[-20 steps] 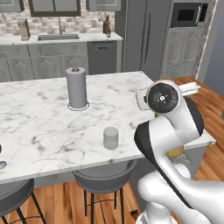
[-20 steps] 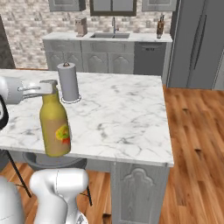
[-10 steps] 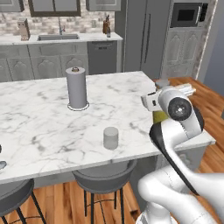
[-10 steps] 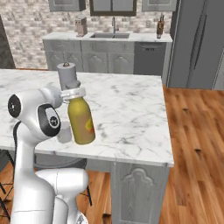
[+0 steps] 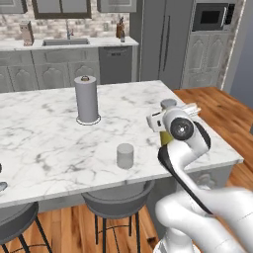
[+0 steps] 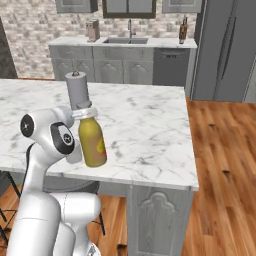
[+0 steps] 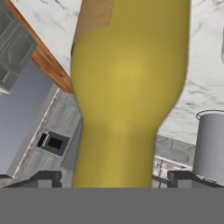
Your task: There is a wine glass and glass cup on the dining counter. Place the wine bottle next to the wine glass and the juice bottle next to the glass cup.
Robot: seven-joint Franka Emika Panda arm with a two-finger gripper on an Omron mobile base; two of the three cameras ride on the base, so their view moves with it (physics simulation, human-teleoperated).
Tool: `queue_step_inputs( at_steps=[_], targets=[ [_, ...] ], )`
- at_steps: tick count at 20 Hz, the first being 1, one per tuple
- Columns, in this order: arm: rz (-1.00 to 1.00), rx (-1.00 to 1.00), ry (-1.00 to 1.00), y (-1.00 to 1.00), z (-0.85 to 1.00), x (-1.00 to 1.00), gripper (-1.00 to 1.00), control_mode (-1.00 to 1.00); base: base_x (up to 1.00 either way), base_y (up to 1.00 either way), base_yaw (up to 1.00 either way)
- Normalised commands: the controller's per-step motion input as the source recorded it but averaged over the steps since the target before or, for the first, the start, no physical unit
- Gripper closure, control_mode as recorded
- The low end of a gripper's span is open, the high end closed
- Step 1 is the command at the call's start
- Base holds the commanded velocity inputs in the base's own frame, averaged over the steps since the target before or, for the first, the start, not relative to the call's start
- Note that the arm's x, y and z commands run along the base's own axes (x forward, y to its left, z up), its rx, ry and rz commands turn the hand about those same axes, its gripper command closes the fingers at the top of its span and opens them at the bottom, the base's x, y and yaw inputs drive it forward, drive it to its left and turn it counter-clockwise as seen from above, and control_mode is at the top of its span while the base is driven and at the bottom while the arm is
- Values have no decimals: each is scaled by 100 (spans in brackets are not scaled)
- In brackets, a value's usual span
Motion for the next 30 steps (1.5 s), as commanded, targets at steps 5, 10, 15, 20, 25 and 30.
queue_step_inputs(
  at_steps=[5,10,15,20,25,30],
  targets=[
    [0,8,1,7,-22,34,100,-100,0,0,0],
    [4,8,-2,3,-6,52,100,-100,0,0,0],
    [9,6,0,11,-41,44,100,-100,0,0,0],
    [5,0,0,2,-27,38,100,-100,0,0,0],
    [2,0,0,0,-13,16,100,-100,0,0,0],
    [0,3,0,11,-26,0,100,-100,0,0,0]
  ],
)
